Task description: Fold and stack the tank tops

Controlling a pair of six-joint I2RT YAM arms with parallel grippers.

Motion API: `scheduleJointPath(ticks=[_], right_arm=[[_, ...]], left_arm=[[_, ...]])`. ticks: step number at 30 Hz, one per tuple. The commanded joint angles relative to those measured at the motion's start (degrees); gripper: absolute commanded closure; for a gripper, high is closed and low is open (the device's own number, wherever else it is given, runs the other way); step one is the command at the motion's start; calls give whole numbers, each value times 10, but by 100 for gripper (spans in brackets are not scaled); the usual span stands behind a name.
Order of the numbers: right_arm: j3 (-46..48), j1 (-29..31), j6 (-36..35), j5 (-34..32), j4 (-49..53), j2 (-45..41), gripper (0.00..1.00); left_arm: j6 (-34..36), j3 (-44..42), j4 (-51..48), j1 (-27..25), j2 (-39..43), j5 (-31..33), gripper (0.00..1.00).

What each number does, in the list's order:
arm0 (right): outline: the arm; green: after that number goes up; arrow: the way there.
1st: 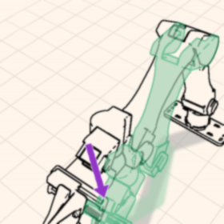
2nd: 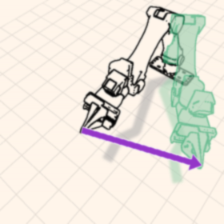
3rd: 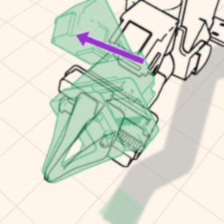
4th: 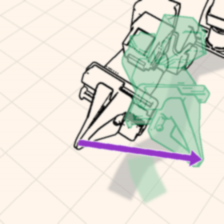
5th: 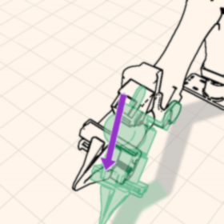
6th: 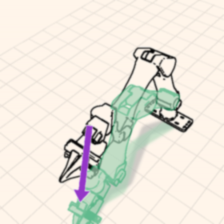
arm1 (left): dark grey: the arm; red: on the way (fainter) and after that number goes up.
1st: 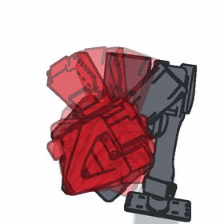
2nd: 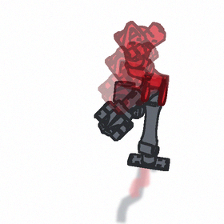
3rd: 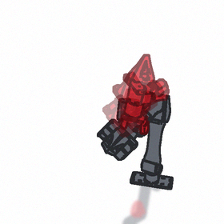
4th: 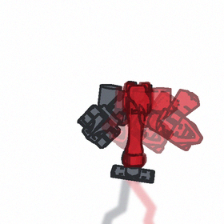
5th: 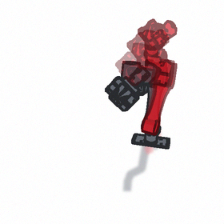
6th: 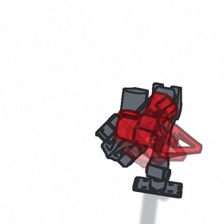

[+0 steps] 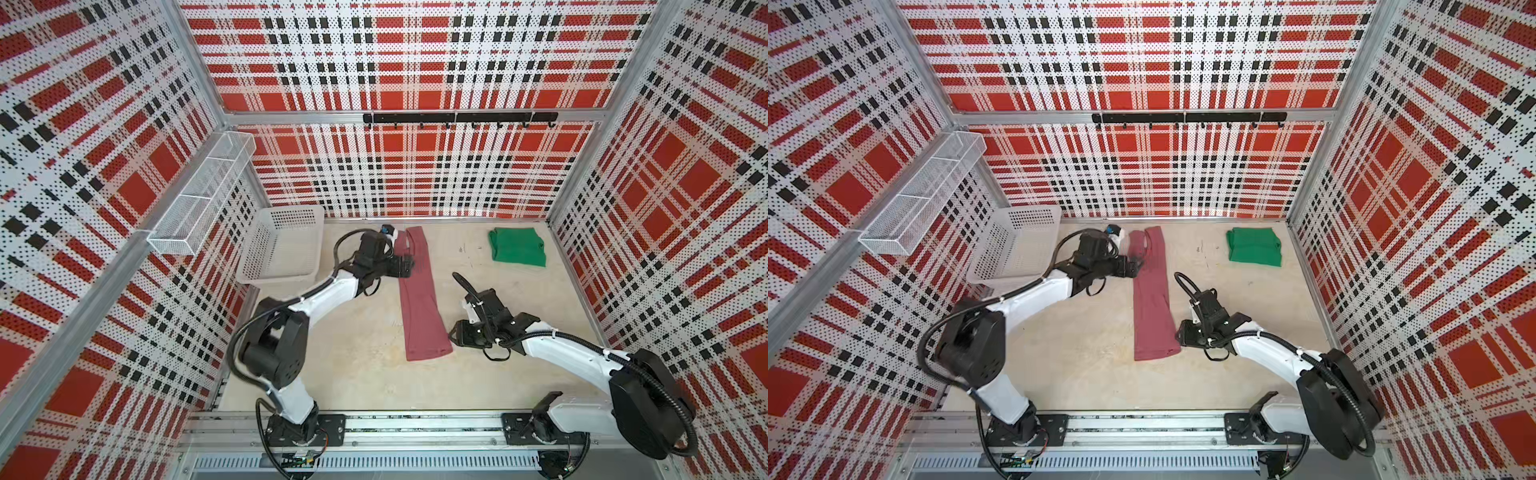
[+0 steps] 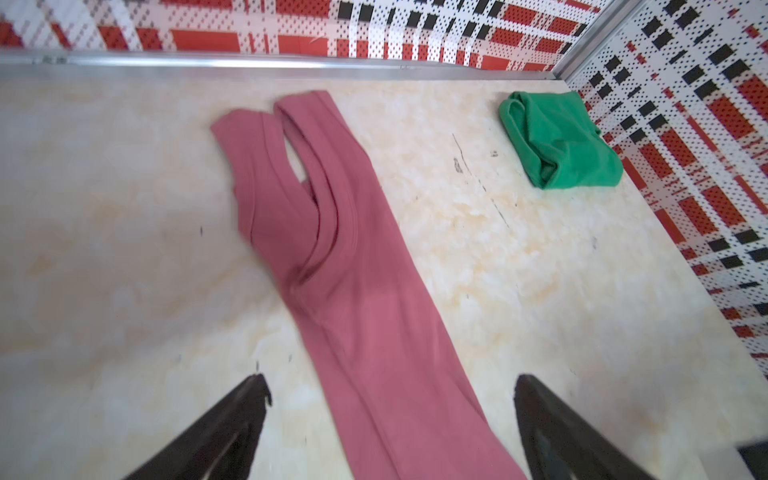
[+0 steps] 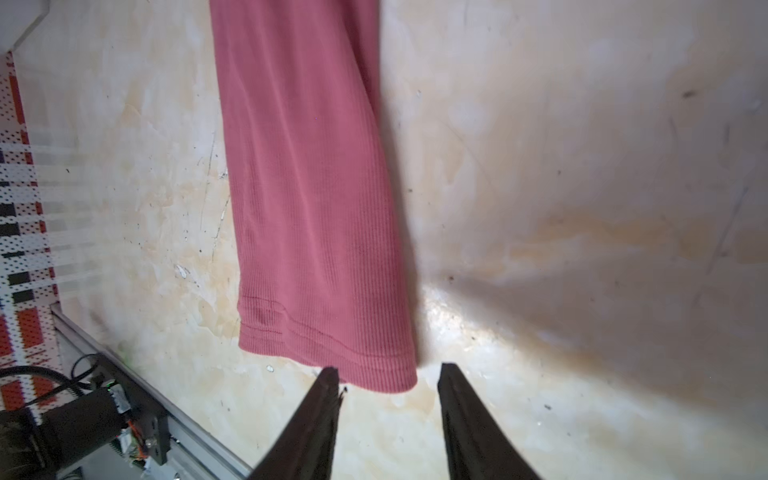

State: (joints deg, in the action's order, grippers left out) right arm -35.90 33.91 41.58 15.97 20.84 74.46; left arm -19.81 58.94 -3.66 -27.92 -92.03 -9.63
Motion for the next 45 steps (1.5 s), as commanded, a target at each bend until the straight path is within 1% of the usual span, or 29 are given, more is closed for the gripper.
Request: scheduleJointPath(ticks=[1, 3, 6, 9, 12, 15, 20, 23, 25, 27, 30, 31, 33, 34, 38, 40, 43, 45], right_arm=[[7, -5, -6, 57, -30, 18, 62], [15, -7, -5, 68, -42, 25, 62], [24, -9, -2, 79, -57, 32, 61], [31, -10, -1, 82, -67, 39, 60], [38, -11, 1, 78, -76, 39, 60], [40, -14, -1, 75, -77, 36, 61], [44, -24, -1, 72, -81, 21, 61], [42, -26, -1, 75, -88, 34, 61], [40, -26, -1, 78, -92, 48, 61], [45, -26, 5, 83, -104, 53, 61], [56, -26, 14, 89, -118, 53, 63], [59, -26, 16, 89, -120, 54, 64], [67, -26, 21, 91, -125, 54, 74], [69, -25, 22, 88, -125, 53, 77], [81, -25, 32, 89, -141, 50, 78], [82, -25, 34, 93, -146, 52, 78], [82, -24, 31, 97, -149, 54, 77], [81, -24, 31, 99, -153, 54, 76]], left_arm=[[-118, -134, 33, -29, 55, -24, 21], [-175, -202, 53, -49, 107, -39, 34], [-254, -278, 57, -87, 166, -43, 43], [-330, -343, 95, -126, 202, -46, 44], [-398, -398, 173, -142, 222, -57, 43], [-452, -435, 242, -153, 225, -62, 43], [-491, -456, 282, -173, 210, -56, 40], [-511, -467, 310, -182, 190, -60, 40], [-524, -471, 311, -197, 172, -51, 40], [-541, -479, 314, -217, 155, -38, 43], [-548, -484, 316, -227, 139, -27, 48], [-548, -485, 318, -227, 134, -21, 50], [-552, -487, 335, -224, 121, -15, 55], [-553, -487, 343, -224, 112, -14, 58], [-561, -486, 377, -220, 81, -9, 62], [-560, -481, 383, -214, 73, -7, 60], [-560, -477, 383, -207, 68, 7, 47], [-566, -479, 383, -204, 73, 24, 43]])
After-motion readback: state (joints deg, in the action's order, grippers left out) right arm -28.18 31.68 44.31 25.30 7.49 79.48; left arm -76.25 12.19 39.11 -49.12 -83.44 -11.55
